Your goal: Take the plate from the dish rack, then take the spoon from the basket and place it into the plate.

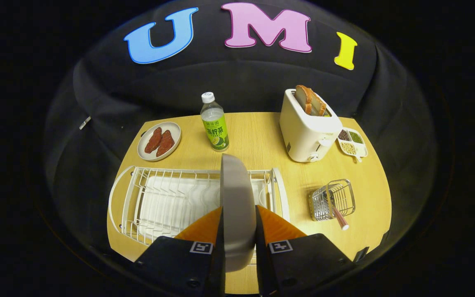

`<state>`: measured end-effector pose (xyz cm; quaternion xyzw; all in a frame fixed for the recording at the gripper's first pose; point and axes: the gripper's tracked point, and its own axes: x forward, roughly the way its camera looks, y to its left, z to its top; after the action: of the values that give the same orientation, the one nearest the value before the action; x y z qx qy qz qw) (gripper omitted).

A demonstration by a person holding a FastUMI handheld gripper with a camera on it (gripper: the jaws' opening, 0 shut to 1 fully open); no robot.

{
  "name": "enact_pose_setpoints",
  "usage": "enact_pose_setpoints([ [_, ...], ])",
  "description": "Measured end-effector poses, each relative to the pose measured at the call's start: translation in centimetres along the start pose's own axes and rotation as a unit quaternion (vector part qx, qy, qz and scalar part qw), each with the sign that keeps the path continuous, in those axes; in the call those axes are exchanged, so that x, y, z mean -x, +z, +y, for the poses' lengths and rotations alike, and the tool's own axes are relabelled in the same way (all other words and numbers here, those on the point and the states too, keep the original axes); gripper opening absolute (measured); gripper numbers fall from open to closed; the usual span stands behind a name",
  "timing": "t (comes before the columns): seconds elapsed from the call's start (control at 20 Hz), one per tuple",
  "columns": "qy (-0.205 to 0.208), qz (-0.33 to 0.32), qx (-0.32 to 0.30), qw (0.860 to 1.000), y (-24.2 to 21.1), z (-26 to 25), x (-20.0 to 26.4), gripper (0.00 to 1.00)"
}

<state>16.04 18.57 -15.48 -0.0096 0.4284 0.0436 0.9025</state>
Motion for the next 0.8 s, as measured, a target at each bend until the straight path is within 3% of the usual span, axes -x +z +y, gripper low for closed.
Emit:
enact_pose_setpoints([
  [0.3,-0.007,-0.001,0.015,1.0,0.7,-1.4,0.5,0.34],
  [0.5,-0.012,0.005,-0.001,1.0,0.2,-3.9,0.4,0.28],
  [0.8,0.023,0.001,-0.035,0.999,-1.1,-6.7,2.3,0.23],
])
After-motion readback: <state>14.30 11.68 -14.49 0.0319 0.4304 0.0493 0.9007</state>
